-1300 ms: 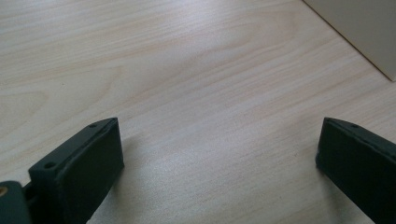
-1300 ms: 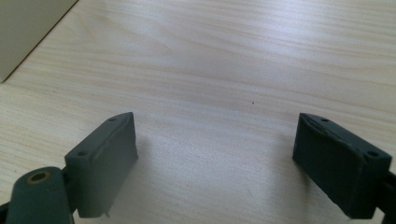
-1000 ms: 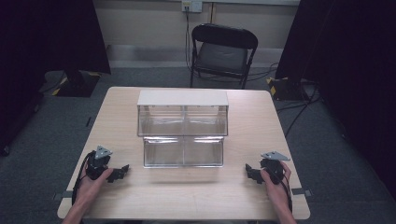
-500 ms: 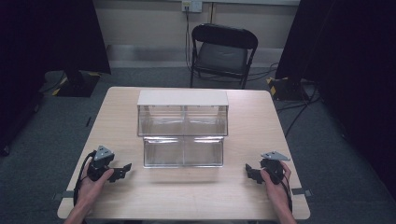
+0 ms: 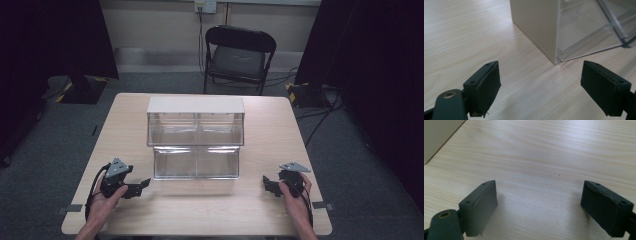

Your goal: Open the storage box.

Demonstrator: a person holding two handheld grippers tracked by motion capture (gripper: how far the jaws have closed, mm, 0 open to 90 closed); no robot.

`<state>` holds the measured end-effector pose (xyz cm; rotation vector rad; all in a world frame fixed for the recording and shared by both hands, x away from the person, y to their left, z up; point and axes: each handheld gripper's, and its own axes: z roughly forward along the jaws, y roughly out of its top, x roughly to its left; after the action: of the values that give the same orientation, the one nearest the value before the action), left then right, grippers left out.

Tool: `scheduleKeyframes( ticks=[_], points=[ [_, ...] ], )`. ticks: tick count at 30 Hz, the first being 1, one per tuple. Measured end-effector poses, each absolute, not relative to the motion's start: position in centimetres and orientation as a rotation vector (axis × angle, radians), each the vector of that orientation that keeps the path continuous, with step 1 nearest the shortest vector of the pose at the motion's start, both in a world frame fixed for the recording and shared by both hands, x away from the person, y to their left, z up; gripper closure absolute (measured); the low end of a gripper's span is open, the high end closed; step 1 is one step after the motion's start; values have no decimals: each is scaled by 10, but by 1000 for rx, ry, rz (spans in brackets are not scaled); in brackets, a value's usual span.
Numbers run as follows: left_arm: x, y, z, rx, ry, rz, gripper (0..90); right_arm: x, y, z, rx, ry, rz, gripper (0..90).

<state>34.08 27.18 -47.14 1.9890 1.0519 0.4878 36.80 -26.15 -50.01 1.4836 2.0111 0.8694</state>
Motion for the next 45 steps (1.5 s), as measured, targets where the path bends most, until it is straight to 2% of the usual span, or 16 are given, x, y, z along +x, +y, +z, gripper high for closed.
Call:
scheduleKeyframes(
  ticks=[17, 45],
  points=[
    [336, 258, -469, 2009, 990, 473, 157, 368, -261, -500, 1484, 2011, 869, 128],
    [337, 250, -465, 1954, 956, 450, 157, 368, -261, -500, 1484, 2011, 869, 128]
  ],
)
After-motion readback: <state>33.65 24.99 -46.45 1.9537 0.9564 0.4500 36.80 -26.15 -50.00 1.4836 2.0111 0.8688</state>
